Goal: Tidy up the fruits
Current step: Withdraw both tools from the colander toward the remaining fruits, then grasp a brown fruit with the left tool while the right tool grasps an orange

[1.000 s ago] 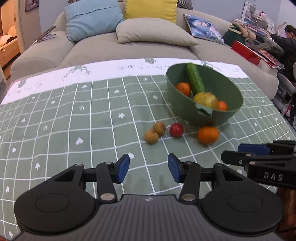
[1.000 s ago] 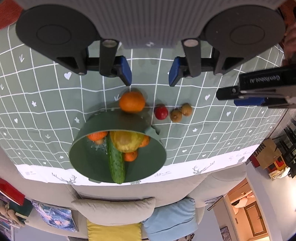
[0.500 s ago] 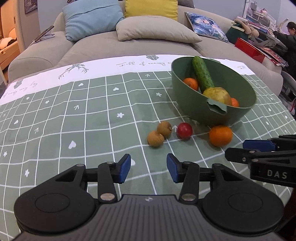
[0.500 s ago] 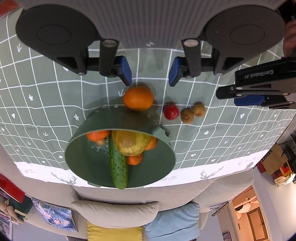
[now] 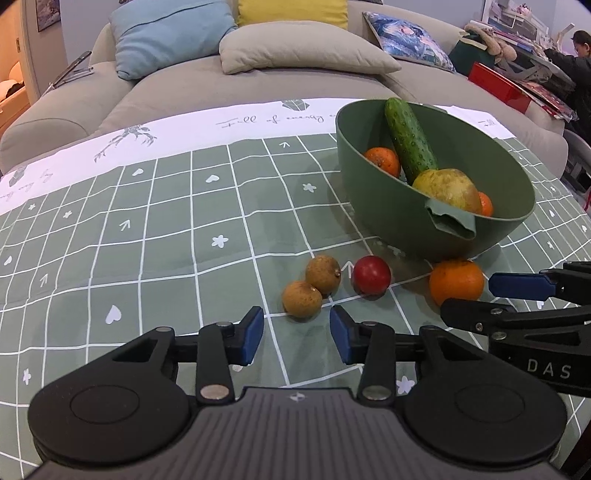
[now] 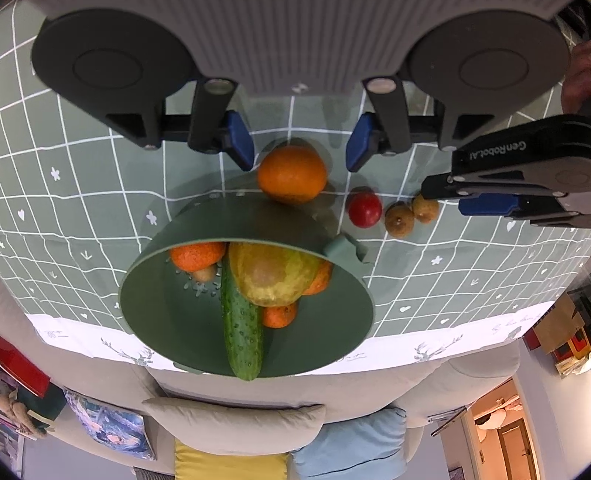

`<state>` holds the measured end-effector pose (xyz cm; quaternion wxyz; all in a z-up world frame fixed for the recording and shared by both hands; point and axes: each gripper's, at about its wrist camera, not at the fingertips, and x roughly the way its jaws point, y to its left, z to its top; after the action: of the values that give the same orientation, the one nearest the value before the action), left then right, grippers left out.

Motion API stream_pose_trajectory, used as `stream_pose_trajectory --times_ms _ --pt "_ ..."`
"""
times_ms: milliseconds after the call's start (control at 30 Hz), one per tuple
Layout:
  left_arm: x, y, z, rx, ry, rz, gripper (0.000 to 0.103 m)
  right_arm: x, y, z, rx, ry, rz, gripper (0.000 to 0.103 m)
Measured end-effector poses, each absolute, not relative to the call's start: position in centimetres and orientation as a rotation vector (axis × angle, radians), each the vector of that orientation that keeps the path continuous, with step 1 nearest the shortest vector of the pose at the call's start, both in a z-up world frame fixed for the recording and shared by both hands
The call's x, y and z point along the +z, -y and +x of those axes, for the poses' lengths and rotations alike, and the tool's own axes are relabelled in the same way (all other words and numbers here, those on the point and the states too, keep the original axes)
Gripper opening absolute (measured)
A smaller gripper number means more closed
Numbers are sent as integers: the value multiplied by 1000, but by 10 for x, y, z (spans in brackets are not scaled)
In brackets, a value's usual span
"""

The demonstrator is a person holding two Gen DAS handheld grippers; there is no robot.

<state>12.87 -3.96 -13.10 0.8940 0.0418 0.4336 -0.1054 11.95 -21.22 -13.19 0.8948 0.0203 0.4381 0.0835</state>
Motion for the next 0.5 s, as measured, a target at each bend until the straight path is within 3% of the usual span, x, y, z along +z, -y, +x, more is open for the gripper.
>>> stream_pose_trajectory --times_ms 167,500 --pt "-135 44 135 -222 -905 99 48 -138 212 125 170 -917 31 52" --pt "-138 44 148 -226 -922 85 36 -146 210 133 189 -927 24 49"
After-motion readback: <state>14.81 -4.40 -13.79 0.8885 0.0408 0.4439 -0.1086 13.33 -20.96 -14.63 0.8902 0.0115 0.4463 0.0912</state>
